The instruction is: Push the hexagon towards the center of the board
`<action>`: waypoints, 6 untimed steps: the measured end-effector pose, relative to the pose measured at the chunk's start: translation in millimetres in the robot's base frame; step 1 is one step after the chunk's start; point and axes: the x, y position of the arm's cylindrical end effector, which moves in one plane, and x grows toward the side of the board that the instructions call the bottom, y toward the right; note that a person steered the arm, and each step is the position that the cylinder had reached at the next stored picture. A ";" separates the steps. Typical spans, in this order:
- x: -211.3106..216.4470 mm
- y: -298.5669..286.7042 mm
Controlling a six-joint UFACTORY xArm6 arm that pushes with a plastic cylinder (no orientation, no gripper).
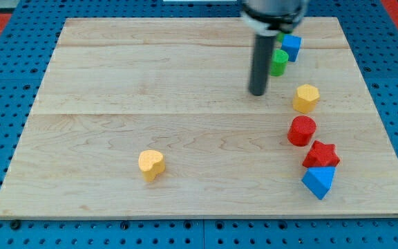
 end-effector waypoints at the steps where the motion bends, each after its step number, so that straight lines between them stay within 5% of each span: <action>1: -4.9 29.1; 3: 1.1 106.3; 4: 38.8 103.5; 6: 17.2 26.5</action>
